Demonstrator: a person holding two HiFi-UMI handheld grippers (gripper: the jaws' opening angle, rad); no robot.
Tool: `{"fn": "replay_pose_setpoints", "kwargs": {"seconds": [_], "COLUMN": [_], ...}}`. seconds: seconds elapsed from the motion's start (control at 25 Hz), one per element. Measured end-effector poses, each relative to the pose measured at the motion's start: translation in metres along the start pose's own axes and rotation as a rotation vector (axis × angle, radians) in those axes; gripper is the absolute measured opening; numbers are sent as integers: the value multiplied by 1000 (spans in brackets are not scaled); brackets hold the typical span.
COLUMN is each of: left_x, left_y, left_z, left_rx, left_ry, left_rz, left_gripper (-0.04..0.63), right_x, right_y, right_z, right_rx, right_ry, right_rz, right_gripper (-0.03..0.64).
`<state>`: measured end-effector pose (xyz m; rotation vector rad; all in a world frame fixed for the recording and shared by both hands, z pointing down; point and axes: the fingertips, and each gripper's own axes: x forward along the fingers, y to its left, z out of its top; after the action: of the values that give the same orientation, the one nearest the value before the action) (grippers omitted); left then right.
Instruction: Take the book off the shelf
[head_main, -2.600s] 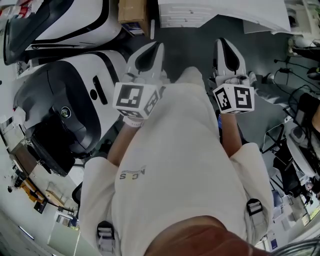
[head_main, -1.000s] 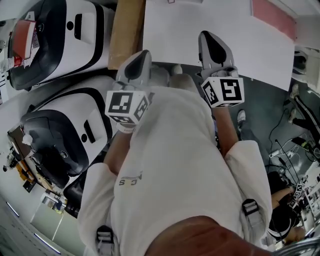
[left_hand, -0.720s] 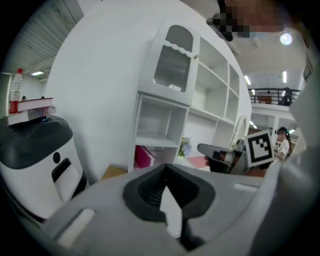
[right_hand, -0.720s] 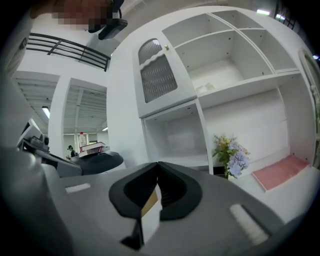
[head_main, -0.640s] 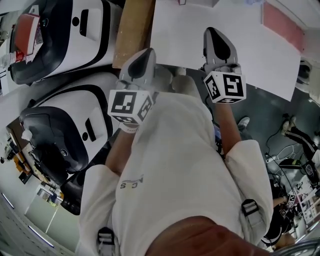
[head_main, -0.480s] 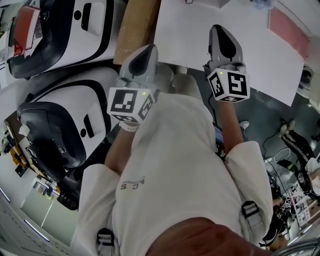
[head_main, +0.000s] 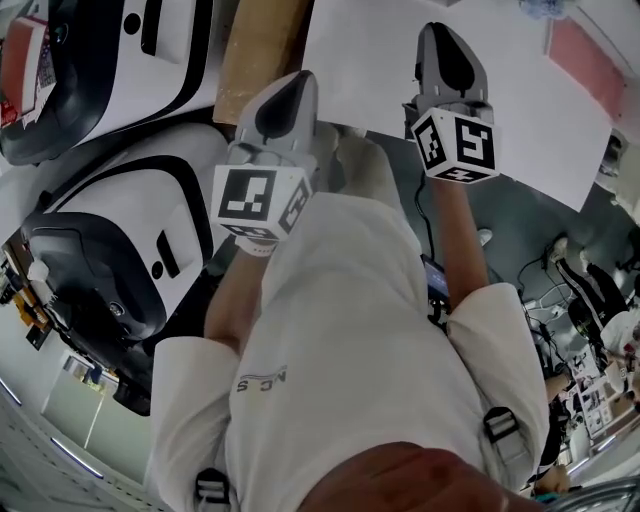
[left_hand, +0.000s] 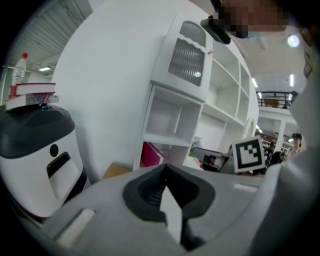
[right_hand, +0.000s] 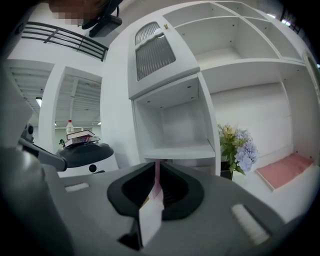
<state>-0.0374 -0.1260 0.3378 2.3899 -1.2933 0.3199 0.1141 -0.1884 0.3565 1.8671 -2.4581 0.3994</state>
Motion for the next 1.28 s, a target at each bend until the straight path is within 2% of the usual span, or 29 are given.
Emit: {"fn": "replay_pose_setpoints", "kwargs": {"seconds": [0.56,0.88,1.28], "left_x": [38,62,88], "left_y": [23,36,47], "left_z": [-31,-42,-59], "left_rx": [-49,-40,-51], "left_ry": [15,24,60], "left_rz": [-12,-21,-40], "left_gripper": [0,0,0], "right_x": [52,86,121], "right_y": [-9,-12,-15], "right_z": [-51,-70,-88], "right_rx": [1,-28,-20], "right_ry": [53,61,61], "right_rz": [-12,-12,-10], "right_gripper": [52,128,173]}}
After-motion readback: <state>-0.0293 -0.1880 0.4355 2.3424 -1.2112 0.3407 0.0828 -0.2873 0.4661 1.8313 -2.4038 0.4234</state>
